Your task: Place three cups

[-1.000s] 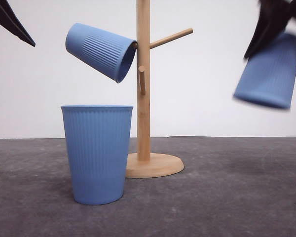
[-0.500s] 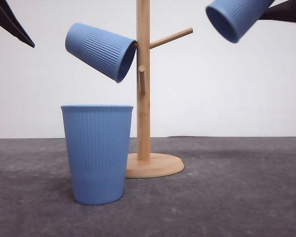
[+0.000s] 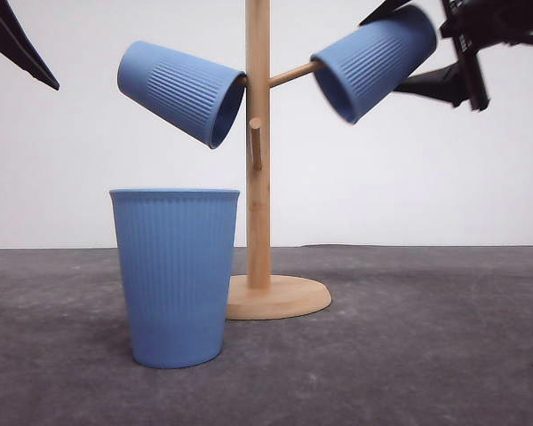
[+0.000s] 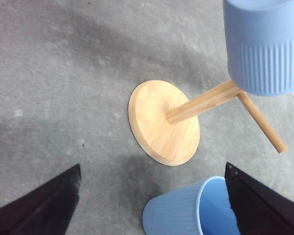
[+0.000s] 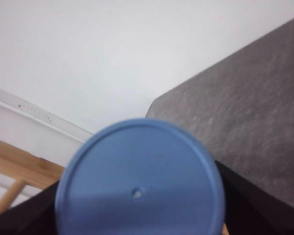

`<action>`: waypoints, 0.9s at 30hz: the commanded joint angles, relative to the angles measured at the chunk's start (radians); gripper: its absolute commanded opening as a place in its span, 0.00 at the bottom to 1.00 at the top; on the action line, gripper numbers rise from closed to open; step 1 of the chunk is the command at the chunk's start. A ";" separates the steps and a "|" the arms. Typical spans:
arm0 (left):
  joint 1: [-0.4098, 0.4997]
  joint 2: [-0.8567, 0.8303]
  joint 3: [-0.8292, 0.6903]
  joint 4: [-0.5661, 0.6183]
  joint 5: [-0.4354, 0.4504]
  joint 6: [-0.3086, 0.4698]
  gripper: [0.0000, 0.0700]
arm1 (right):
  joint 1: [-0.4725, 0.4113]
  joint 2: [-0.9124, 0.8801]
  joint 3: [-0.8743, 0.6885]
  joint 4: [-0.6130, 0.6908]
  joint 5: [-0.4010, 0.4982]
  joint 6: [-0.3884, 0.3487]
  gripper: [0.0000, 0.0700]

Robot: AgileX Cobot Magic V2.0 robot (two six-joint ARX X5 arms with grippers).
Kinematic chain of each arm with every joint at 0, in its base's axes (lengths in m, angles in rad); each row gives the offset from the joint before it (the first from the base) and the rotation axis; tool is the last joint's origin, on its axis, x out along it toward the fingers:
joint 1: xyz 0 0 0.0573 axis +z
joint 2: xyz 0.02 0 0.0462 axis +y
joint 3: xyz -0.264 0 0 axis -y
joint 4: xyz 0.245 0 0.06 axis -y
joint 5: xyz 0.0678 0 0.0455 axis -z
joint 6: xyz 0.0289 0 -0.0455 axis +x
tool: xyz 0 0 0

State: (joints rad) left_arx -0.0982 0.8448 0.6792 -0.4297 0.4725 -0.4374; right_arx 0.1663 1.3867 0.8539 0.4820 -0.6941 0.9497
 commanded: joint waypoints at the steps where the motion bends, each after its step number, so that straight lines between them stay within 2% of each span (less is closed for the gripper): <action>1: 0.001 0.005 0.007 0.008 -0.002 0.006 0.78 | 0.014 0.027 0.014 0.038 0.003 0.001 0.65; 14: 0.001 0.005 0.007 0.008 -0.005 0.006 0.78 | 0.088 0.060 0.014 0.064 0.049 -0.019 0.66; 19: 0.001 0.005 0.007 0.008 -0.005 0.006 0.78 | 0.097 0.060 0.014 0.047 0.068 -0.024 0.70; 24: 0.001 0.005 0.007 0.008 -0.005 0.003 0.78 | 0.101 0.060 0.014 0.018 0.073 -0.046 0.83; 27: 0.001 0.005 0.007 0.008 -0.005 0.002 0.78 | 0.101 0.060 0.014 0.011 0.070 -0.049 0.88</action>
State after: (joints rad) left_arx -0.0982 0.8448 0.6792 -0.4297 0.4698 -0.4374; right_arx 0.2619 1.4315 0.8539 0.4846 -0.6244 0.9198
